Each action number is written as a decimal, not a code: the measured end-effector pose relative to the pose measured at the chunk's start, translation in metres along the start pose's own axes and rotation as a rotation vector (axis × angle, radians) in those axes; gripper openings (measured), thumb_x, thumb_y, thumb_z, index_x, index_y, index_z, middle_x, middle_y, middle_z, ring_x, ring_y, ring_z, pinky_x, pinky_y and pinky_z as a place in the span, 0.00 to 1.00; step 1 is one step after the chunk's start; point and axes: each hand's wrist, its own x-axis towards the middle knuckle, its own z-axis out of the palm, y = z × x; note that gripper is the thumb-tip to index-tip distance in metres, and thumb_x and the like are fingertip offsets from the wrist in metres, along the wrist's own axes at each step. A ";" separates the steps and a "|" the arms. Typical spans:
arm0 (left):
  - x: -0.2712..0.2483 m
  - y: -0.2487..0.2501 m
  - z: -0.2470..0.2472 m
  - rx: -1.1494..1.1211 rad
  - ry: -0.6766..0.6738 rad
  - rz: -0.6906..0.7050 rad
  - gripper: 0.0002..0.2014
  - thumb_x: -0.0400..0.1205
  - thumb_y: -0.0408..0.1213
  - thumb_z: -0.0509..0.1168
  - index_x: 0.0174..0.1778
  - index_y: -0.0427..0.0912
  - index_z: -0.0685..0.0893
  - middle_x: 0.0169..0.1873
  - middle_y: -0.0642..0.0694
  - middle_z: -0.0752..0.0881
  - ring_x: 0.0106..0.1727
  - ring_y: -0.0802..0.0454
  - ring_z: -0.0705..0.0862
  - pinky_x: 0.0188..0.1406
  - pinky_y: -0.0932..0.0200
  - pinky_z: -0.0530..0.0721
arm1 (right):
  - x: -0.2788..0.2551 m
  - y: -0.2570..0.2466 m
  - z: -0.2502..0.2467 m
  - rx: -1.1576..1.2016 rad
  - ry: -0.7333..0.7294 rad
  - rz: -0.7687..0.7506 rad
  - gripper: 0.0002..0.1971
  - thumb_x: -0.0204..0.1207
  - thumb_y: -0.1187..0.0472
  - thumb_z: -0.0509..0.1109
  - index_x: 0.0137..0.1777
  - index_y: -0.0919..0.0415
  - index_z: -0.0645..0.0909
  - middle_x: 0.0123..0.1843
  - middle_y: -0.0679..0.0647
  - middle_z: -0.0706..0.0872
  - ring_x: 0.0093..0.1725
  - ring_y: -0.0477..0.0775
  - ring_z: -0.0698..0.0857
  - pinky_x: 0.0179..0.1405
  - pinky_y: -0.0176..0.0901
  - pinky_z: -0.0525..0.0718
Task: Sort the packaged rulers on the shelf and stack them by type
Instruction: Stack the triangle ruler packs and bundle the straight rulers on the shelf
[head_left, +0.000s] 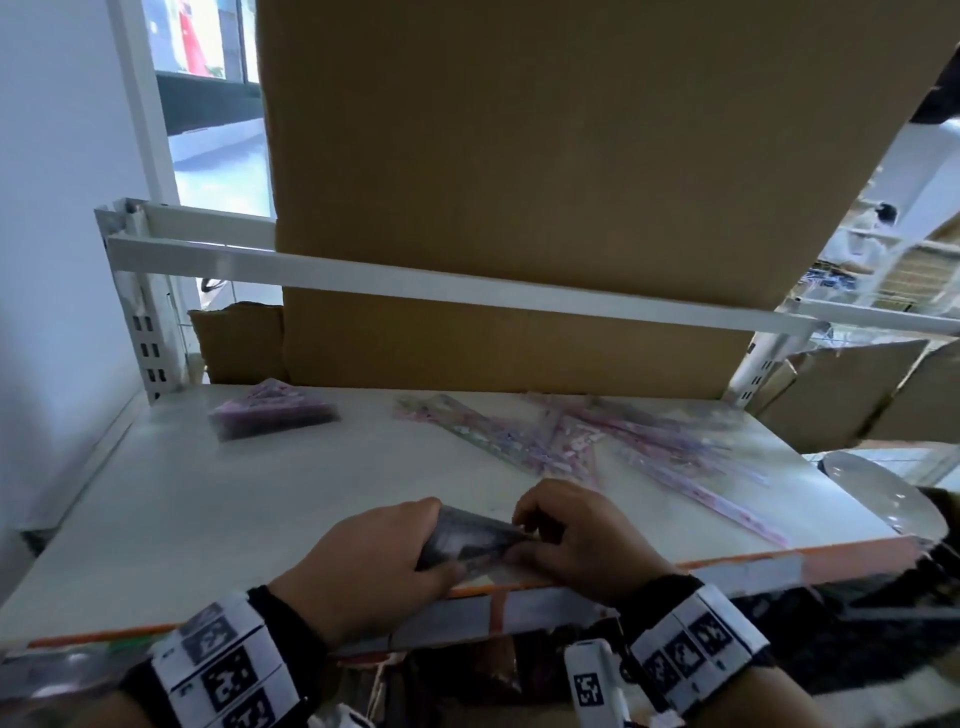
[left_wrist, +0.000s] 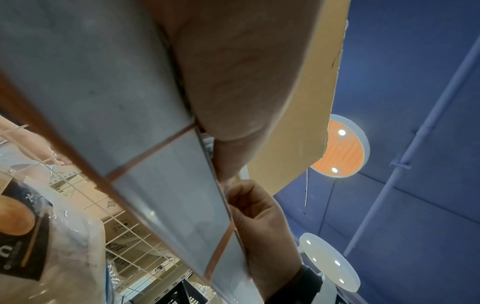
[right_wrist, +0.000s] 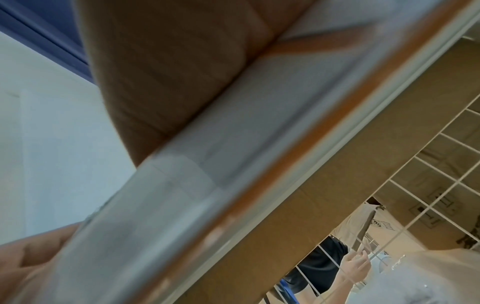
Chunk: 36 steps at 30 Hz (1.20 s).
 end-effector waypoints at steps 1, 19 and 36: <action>-0.001 0.001 0.000 0.006 0.005 0.000 0.19 0.79 0.67 0.56 0.47 0.55 0.71 0.42 0.56 0.79 0.42 0.56 0.78 0.38 0.57 0.74 | 0.000 -0.001 -0.001 0.019 0.013 -0.030 0.09 0.73 0.46 0.75 0.47 0.48 0.83 0.41 0.37 0.78 0.38 0.39 0.77 0.38 0.39 0.80; 0.001 0.006 0.003 0.039 0.028 -0.021 0.17 0.84 0.63 0.51 0.54 0.53 0.70 0.52 0.50 0.83 0.52 0.49 0.81 0.45 0.55 0.74 | 0.013 0.008 -0.020 0.336 -0.121 0.201 0.07 0.74 0.44 0.71 0.51 0.35 0.84 0.46 0.38 0.88 0.43 0.41 0.86 0.43 0.34 0.84; 0.000 0.002 0.003 0.034 0.036 -0.017 0.19 0.81 0.67 0.50 0.51 0.54 0.69 0.45 0.52 0.82 0.46 0.49 0.80 0.40 0.54 0.73 | 0.107 0.107 -0.062 -0.483 -0.627 0.277 0.25 0.80 0.64 0.69 0.77 0.52 0.73 0.73 0.55 0.78 0.67 0.54 0.79 0.59 0.36 0.76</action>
